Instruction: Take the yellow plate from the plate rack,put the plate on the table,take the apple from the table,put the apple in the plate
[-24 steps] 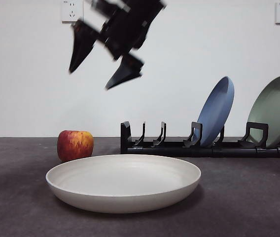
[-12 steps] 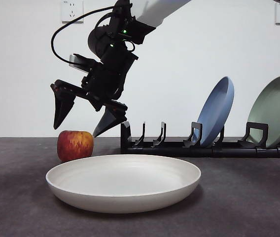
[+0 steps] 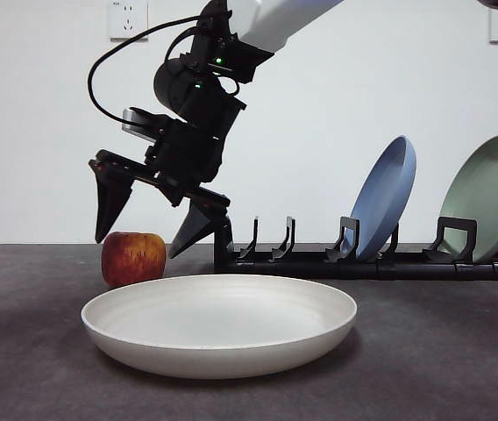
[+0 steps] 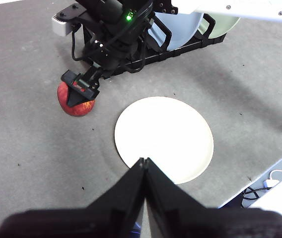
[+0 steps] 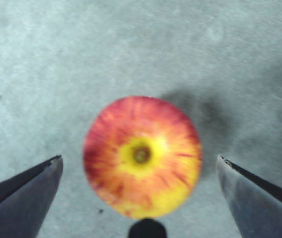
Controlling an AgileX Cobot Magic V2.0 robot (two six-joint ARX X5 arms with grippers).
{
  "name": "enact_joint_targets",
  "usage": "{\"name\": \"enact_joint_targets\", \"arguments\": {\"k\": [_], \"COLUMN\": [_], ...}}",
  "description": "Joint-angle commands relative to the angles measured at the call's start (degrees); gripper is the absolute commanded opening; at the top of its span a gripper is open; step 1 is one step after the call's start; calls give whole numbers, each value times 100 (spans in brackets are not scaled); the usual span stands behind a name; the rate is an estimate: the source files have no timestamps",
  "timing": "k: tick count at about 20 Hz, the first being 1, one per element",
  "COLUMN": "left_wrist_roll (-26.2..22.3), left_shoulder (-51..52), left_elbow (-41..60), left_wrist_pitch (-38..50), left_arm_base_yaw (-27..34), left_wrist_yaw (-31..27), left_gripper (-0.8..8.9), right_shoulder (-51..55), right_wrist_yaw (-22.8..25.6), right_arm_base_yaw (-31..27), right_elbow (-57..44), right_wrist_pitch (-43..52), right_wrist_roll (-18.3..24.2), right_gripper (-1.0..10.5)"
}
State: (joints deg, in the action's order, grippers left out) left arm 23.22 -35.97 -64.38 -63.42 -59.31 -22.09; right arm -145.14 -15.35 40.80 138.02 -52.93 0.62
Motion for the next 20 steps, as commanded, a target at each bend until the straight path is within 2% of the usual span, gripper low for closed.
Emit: {"name": "enact_joint_targets", "arguments": {"k": [1, 6, 8, 14, 20], "left_wrist_roll": [28, 31, 31, 31, 28], "left_shoulder": [24, 26, 26, 26, 26], "left_elbow": [42, 42, 42, 42, 42], "left_wrist_pitch": [-4, -170, -177, -179, -170], "left_arm_base_yaw": [0, 2, 2, 2, 0], "left_wrist_yaw": [-2, -2, -2, -2, -2], "left_gripper": [-7, -7, -7, -7, -7], "right_shoulder": [-140, -142, -140, -26, 1086], "right_wrist_yaw": [-20, 258, 369, 476, 708], "right_arm_base_yaw": [83, 160, 160, 160, 160], "right_elbow": [9, 4, 4, 22, 24], "right_wrist_pitch": [48, 42, 28, -170, -984], "right_wrist_roll": [-157, -365, -363, -310, 127], "right_gripper": [607, 198, -5, -12, -12]}}
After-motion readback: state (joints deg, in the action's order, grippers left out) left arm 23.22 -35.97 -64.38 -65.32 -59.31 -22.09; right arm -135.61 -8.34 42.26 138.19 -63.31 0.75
